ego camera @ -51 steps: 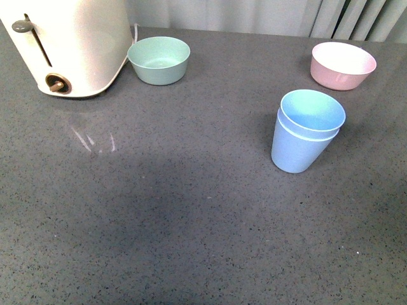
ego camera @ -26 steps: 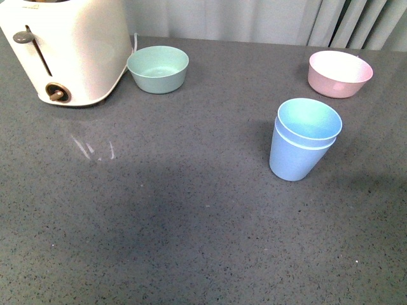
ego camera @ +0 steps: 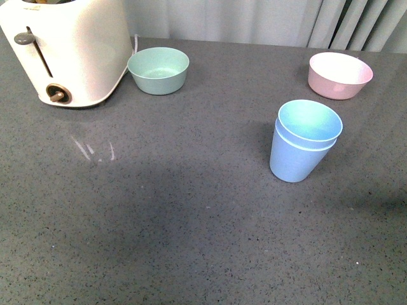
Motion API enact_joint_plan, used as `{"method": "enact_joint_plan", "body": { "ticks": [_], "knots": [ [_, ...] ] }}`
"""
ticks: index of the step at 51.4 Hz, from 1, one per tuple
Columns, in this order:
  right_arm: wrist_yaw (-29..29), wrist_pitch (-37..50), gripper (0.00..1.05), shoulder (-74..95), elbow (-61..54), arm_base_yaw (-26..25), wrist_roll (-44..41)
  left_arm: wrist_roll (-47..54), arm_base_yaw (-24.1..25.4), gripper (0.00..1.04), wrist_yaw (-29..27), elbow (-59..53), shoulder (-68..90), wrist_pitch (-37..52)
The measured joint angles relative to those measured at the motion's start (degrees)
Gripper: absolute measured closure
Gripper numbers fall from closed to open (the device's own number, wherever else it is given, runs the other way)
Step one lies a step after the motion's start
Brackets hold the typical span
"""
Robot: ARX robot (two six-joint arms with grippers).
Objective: Stack blue cups with both arms
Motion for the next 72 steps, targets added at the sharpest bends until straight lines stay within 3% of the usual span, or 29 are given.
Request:
{"method": "enact_joint_plan", "body": {
  "ticks": [40, 47, 70, 72],
  "knots": [
    [0.0, -18.6, 1.03, -19.1, 0.0, 0.0, 0.0, 0.0, 0.0, 0.09, 0.0, 0.0, 0.0, 0.0],
    [0.1, -28.3, 1.03, -27.3, 0.0, 0.0, 0.0, 0.0, 0.0, 0.09, 0.0, 0.0, 0.0, 0.0],
    [0.0, -29.0, 1.03, -29.1, 0.0, 0.0, 0.0, 0.0, 0.0, 0.09, 0.0, 0.0, 0.0, 0.0],
    [0.0, -29.0, 0.98, -29.1, 0.0, 0.0, 0.0, 0.0, 0.0, 0.09, 0.0, 0.0, 0.0, 0.0]
  ]
}}
